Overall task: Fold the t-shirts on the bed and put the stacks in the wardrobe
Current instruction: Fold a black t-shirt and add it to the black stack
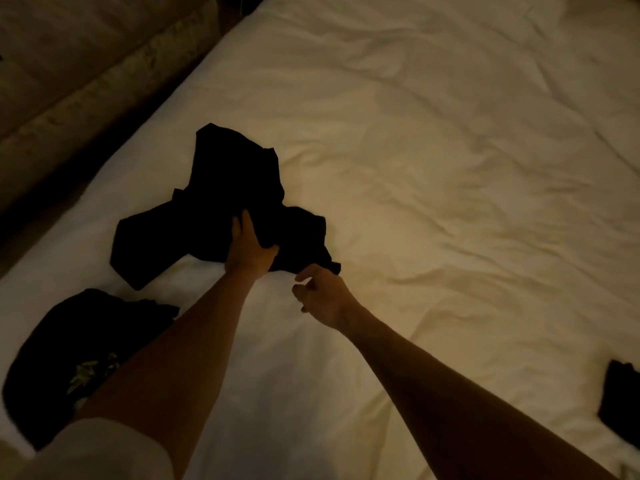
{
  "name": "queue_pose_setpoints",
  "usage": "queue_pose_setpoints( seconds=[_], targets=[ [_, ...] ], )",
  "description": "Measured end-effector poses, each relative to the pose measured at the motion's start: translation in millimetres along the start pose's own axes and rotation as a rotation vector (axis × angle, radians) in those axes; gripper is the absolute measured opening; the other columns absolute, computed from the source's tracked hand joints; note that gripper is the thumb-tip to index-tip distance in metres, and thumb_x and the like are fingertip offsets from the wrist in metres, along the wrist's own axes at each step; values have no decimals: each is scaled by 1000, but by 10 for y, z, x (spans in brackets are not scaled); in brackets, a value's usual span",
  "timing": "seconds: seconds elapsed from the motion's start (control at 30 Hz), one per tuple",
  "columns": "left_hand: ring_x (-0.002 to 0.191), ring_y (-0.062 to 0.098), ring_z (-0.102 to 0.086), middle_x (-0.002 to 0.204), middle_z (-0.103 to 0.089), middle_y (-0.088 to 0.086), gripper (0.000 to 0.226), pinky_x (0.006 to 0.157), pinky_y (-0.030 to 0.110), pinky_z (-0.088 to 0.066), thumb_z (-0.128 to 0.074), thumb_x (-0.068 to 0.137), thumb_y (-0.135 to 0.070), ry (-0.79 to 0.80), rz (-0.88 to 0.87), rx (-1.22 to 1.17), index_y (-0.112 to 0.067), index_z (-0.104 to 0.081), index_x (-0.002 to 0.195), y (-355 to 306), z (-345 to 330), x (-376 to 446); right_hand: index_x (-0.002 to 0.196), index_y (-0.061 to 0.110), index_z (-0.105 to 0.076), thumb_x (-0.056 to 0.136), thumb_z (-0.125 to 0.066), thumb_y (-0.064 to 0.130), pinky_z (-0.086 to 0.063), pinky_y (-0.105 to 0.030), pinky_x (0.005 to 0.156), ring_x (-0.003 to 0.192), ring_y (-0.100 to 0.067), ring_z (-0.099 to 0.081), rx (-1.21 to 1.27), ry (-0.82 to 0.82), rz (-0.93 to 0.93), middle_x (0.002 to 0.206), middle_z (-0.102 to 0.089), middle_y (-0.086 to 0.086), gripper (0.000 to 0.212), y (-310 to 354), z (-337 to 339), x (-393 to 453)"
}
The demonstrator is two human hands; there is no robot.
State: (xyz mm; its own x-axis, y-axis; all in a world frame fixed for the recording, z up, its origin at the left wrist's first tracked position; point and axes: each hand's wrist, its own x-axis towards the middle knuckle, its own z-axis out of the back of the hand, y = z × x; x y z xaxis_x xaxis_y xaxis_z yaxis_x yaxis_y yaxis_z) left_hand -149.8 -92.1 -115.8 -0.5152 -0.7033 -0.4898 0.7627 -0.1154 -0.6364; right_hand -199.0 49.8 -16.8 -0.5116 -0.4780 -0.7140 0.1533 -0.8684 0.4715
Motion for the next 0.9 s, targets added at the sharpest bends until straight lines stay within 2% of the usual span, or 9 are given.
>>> queue_pose_setpoints(
  seconds=[0.13, 0.27, 0.4, 0.5, 0.63, 0.7, 0.77, 0.83, 0.9],
  targets=[
    [130, 43, -42, 144, -43, 20, 68, 91, 55, -46, -68, 90, -31, -105, 1, 292, -16, -36, 149, -4, -7, 138, 124, 12, -55, 95, -57, 24, -52, -46, 93, 104, -32, -63, -32, -9, -23, 118, -62, -14, 31, 73, 102, 214],
    [116, 40, -51, 122, -56, 19, 21, 81, 45, -47, -61, 95, -22, -101, -85, 345, -11, -66, 112, 112, -11, 131, 102, 18, -56, 92, -57, 16, -53, -52, 90, 98, -36, -63, 68, 2, -43, 104, -62, -14, 10, 155, 73, 251],
    [103, 41, -54, 103, -59, 19, 11, 77, 45, -43, -60, 91, -21, -206, -318, 234, -10, -61, 87, -67, 62, 46, 111, 12, -56, 94, -55, 12, -54, -45, 83, 85, -29, -63, 176, -30, -33, 97, -63, -12, 17, 222, 67, 175],
    [82, 36, -62, 86, -64, 16, 19, 69, 44, -48, -47, 97, -26, -162, -494, 24, -10, -56, 94, -377, 101, -275, 138, 10, -42, 92, -58, 17, -49, -38, 83, 109, -37, -58, -91, -197, 44, 129, -49, -16, 49, 149, 141, 98],
    [81, 26, -64, 89, -67, 6, 13, 69, 41, -53, -45, 102, -27, -38, -568, -190, -17, -54, 103, -821, 182, -768, 154, 21, -22, 85, -62, 34, -36, -40, 103, 141, -34, -23, -276, -303, 137, 160, -16, -9, 80, 61, 317, -14],
    [76, 22, -64, 82, -65, 1, 11, 67, 44, -53, -45, 101, -30, 19, -689, -236, -21, -51, 103, -1056, 274, -1023, 140, 15, -46, 81, -50, 39, -38, -32, 90, 132, -33, -39, -211, -385, 177, 149, -40, -11, 64, 34, 469, -153],
    [73, 21, -62, 79, -62, -2, 8, 64, 45, -51, -47, 101, -29, 15, -785, -207, -22, -51, 103, -1271, 384, -1209, 111, 3, -63, 83, -48, 29, -42, -32, 73, 103, -34, -60, -68, -423, 236, 114, -65, -15, 42, 44, 700, -363],
    [77, 19, -60, 84, -61, -6, 13, 66, 43, -51, -50, 101, -35, -45, -814, -189, -24, -53, 107, -1451, 512, -1360, 93, 4, -65, 86, -52, 14, -45, -32, 68, 84, -25, -63, 23, -419, 294, 91, -69, -9, 18, 89, 965, -635],
    [82, 13, -59, 88, -57, -14, 34, 69, 35, -50, -58, 93, -51, 37, -770, -161, -31, -51, 120, -1577, 673, -1489, 75, 13, -57, 79, -49, 16, -41, -30, 62, 68, -15, -53, 118, -454, 368, 71, -59, 0, 9, 126, 1247, -901]
  ],
)
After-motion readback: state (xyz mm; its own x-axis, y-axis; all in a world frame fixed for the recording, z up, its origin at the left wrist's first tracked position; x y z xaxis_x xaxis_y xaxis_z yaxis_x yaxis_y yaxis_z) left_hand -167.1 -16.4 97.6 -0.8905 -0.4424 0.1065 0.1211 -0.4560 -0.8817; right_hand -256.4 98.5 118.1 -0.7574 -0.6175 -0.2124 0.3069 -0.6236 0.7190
